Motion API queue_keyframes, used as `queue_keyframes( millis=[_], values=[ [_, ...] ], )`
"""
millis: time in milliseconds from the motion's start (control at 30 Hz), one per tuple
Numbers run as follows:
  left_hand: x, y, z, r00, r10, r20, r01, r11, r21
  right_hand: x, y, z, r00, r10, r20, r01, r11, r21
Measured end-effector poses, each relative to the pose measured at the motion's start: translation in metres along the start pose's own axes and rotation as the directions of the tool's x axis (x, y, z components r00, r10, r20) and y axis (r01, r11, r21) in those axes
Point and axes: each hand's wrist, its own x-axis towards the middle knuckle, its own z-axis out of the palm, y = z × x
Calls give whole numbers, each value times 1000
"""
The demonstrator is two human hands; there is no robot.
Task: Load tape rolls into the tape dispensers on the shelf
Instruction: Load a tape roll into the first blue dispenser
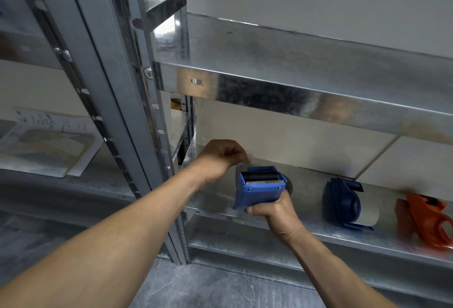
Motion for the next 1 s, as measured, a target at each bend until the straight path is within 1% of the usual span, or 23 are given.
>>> queue_keyframes(
  millis=[133,233,300,400,467,633,700,800,900,967,1000],
  values=[
    [-8,-3,2,999,-41,33,46,982,-182,-2,3,-2,1000,21,0,-21,992,122],
    [-10,-7,3,997,-72,31,78,963,-259,-4,2,0,1000,21,16,-24,978,208],
    [-11,-8,3,997,-64,35,71,956,-285,-4,1,0,999,26,20,-30,971,237],
    [-13,-4,3,998,-25,58,39,963,-266,-2,3,-3,999,52,-5,-50,972,230],
    [-14,1,3,998,10,67,7,968,-250,-1,5,-7,997,73,-21,-68,978,197],
    [-11,6,1,997,56,56,-47,987,-152,-4,2,-10,999,49,-10,-49,999,1],
    [-8,7,1,996,71,62,-64,993,-99,-6,-1,-10,999,38,-2,-38,999,-28],
    [-6,10,2,994,79,74,-75,996,-53,-8,-6,-9,1000,20,20,-19,999,-43],
    [-6,13,4,993,97,71,-98,995,10,-8,-8,-10,999,34,16,-33,998,-49],
    [-7,13,5,993,107,55,-107,994,0,-6,-5,-9,999,44,-7,-45,999,-22],
    [-7,13,5,994,104,38,-103,994,-28,-4,-3,-9,998,53,-24,-53,998,18]
  ],
)
